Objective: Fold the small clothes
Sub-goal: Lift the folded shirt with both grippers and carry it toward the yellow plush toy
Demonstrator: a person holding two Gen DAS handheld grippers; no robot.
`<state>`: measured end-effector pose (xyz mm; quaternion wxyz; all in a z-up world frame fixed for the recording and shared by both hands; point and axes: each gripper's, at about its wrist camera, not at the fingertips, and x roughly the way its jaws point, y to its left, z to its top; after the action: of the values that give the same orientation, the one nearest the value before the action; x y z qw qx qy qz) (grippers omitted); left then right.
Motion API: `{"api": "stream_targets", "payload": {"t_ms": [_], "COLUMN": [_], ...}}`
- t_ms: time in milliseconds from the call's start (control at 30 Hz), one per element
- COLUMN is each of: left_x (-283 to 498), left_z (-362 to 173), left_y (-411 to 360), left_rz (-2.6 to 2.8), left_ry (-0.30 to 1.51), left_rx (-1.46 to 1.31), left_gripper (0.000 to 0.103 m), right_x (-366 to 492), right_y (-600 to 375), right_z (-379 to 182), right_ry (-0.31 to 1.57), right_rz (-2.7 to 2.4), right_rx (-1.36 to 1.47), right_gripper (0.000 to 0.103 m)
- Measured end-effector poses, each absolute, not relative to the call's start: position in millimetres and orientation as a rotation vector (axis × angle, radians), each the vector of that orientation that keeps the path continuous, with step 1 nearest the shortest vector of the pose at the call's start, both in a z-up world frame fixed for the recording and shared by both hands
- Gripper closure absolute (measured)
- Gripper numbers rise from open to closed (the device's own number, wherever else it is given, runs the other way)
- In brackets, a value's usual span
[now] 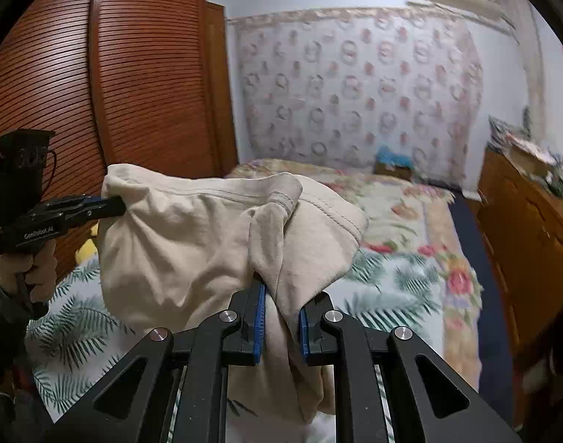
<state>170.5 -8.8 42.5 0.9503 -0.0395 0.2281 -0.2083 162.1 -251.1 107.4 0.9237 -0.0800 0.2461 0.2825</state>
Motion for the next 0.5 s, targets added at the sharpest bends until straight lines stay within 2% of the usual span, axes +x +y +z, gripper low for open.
{"api": "stream_targets", "payload": {"t_ms": [500], "left_x": [126], "left_z": [19], "left_y": [119], "left_rz": [-0.142], "left_ry": [0.453], "left_rx": [-0.159], "left_gripper": [0.092], "right_x": [248], "right_y": [-143], "right_z": [85], "right_ry": [0.489], "right_rz": [0.826], "right_rx": [-0.255], "right_gripper": [0.089]}}
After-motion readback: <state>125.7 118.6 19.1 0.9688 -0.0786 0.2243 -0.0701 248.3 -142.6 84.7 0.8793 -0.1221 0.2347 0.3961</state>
